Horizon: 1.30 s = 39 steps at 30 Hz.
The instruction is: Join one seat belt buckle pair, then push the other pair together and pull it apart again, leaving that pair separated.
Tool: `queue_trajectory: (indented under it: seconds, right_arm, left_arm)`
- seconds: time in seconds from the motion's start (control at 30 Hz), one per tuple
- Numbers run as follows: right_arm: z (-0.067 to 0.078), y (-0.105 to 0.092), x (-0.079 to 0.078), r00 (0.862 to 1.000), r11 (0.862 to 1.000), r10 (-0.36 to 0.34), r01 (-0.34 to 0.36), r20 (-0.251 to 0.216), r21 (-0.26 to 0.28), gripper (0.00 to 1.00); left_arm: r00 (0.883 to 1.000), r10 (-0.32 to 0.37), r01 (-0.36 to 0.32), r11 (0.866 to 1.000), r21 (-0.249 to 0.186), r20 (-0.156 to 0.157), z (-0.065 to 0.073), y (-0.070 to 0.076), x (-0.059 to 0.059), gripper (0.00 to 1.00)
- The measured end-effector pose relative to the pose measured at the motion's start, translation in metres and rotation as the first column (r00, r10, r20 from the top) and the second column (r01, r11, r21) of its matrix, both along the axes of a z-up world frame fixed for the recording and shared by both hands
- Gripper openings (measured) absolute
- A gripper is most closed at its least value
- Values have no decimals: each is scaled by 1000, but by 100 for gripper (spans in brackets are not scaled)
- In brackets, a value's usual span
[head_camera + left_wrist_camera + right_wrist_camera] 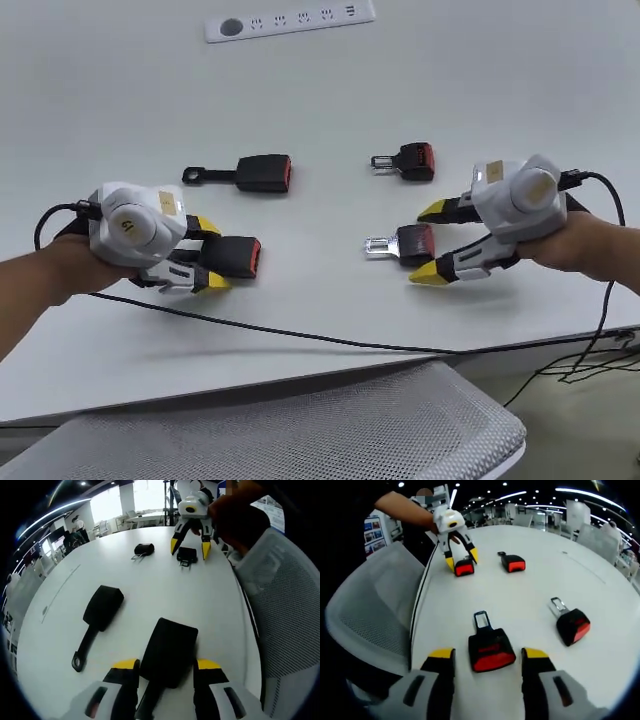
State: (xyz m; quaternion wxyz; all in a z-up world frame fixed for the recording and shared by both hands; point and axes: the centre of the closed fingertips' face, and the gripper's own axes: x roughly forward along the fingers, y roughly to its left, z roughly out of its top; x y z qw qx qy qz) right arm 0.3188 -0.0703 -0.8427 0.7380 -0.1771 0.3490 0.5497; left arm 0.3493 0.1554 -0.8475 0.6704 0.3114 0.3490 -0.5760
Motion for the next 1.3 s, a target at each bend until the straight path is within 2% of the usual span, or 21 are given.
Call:
queue_trajectory:
  seconds: [0.1,0.2,0.27,0.3,0.47,0.87,1.13,1.3]
  right_arm:
    - [0,-1,-1,1000,1000,18,-18,1,-11,49]
    - [0,-2,-2,1000,1000,21,-21,-1,-10,43]
    - [-2,-6,0,999,998,42,-41,24,-37,36]
    - [-1,-4,-1,998,998,58,-57,31,-33,36]
    - [-2,-3,0,997,997,72,-70,39,-33,35]
    - [-4,-2,4,993,994,110,-111,46,13,34]
    - [-4,5,7,994,994,99,-102,55,51,33]
    - [-3,17,8,994,992,85,-90,63,85,33]
  left_arm:
    - [1000,10,-10,1000,9,9,1,0,3,40]
    - [999,32,-32,999,22,-2,0,0,3,39]
    - [999,38,-38,999,19,2,0,0,3,38]
    - [999,47,-47,999,19,-1,0,0,3,37]
    - [1000,30,-30,999,35,0,0,-1,3,36]
    - [1000,-24,24,998,60,-8,-2,-1,2,35]
    - [998,-57,58,995,82,-16,-2,-1,2,35]
    - [998,-63,65,994,92,-21,-3,-1,2,35]
